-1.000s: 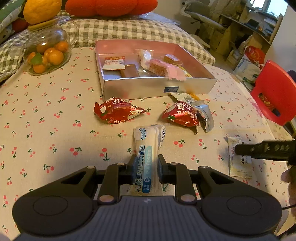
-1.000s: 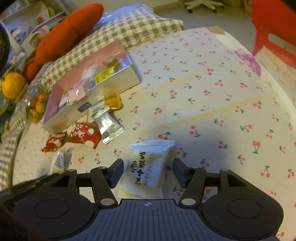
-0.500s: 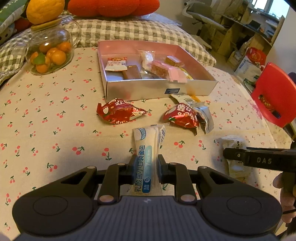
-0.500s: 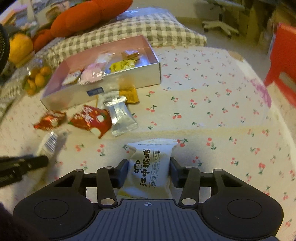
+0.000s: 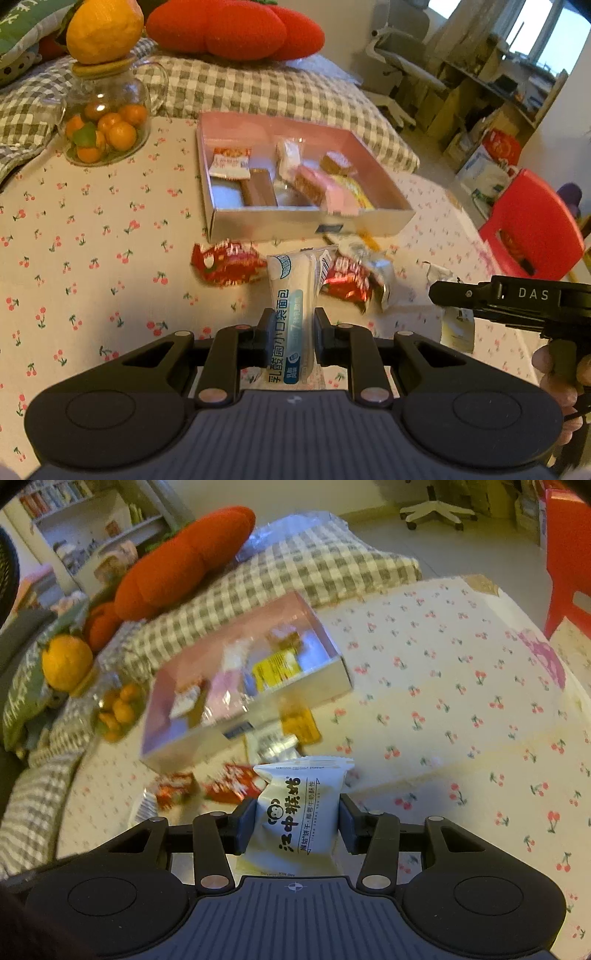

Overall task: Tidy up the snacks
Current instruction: 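Carry both held packets up and over the pink box, then lower both held packets into the pink box and open both tools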

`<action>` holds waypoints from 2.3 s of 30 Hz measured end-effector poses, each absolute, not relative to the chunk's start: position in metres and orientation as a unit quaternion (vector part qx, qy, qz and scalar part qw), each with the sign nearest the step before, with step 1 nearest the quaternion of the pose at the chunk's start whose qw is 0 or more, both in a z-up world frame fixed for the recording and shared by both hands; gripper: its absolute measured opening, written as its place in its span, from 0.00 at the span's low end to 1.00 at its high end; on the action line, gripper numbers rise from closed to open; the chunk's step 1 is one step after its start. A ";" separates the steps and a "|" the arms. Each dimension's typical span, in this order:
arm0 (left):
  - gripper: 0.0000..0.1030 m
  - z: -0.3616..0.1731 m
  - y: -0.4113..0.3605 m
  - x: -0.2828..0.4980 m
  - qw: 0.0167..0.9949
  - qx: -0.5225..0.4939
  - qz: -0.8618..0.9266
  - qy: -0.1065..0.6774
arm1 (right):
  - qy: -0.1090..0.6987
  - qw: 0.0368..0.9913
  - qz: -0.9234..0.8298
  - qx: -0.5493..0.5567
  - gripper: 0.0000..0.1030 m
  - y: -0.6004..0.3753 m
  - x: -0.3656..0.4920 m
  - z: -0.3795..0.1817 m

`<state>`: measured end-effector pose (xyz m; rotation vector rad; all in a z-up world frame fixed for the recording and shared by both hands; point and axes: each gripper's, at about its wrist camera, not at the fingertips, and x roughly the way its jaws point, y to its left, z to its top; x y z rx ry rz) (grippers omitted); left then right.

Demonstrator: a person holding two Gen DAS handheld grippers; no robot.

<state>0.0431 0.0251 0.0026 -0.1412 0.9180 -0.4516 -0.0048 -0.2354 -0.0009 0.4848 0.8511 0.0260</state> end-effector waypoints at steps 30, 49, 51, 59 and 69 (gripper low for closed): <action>0.18 0.020 0.022 0.114 0.875 -0.196 -0.163 0.413 | 0.320 0.883 0.004 0.342 0.45 -0.264 0.106 0.006; 0.18 0.003 0.001 0.167 0.880 -0.169 -0.139 0.422 | 0.325 0.884 0.012 0.337 0.61 -0.273 0.120 -0.015; 0.18 0.000 -0.003 0.177 0.880 -0.164 -0.134 0.425 | 0.330 0.885 0.012 0.327 0.61 -0.271 0.119 -0.014; 0.18 -0.009 -0.022 0.212 0.887 -0.132 -0.126 0.424 | 0.333 0.893 0.021 0.303 0.63 -0.275 0.111 -0.008; 0.18 -0.022 -0.037 0.234 0.894 -0.090 -0.112 0.425 | 0.342 0.891 0.019 0.298 0.63 -0.282 0.109 -0.012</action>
